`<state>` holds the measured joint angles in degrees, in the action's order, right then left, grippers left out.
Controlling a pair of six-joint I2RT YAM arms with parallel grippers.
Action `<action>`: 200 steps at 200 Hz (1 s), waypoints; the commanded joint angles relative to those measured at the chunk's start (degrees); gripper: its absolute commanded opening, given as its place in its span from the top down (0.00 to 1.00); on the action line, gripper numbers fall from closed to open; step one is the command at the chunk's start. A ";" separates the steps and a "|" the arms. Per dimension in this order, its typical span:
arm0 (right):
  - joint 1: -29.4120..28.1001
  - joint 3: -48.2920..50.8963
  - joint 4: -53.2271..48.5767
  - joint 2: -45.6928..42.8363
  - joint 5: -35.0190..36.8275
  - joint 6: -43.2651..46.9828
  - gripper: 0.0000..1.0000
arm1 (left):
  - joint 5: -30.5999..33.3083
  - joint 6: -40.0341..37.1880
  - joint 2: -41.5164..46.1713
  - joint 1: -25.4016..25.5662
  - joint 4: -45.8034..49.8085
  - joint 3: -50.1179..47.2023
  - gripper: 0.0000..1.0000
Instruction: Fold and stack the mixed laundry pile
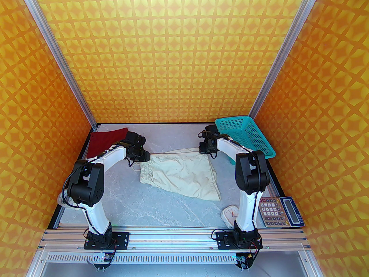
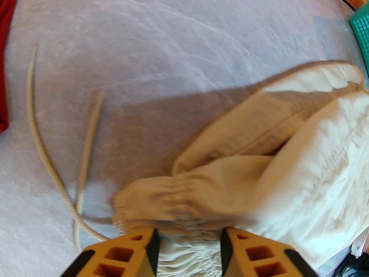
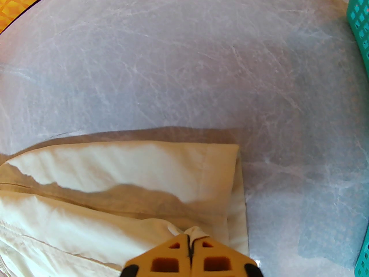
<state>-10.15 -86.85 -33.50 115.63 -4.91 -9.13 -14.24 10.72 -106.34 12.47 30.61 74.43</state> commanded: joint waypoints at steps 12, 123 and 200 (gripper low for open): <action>-0.04 -3.08 -0.41 -0.45 1.53 -0.03 1.00 | 2.89 4.86 0.54 -2.21 -5.22 -1.22 0.61; 0.40 -0.92 0.79 -3.22 -0.44 -7.19 0.55 | 4.08 9.23 19.61 4.44 2.03 -7.50 0.53; -4.91 12.12 9.13 -10.12 -11.04 -15.04 0.60 | -7.03 10.66 10.08 9.40 -6.40 -7.55 0.74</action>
<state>-13.85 -75.99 -26.74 102.83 -11.75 -21.30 -18.37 22.09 -90.70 22.24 26.50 62.08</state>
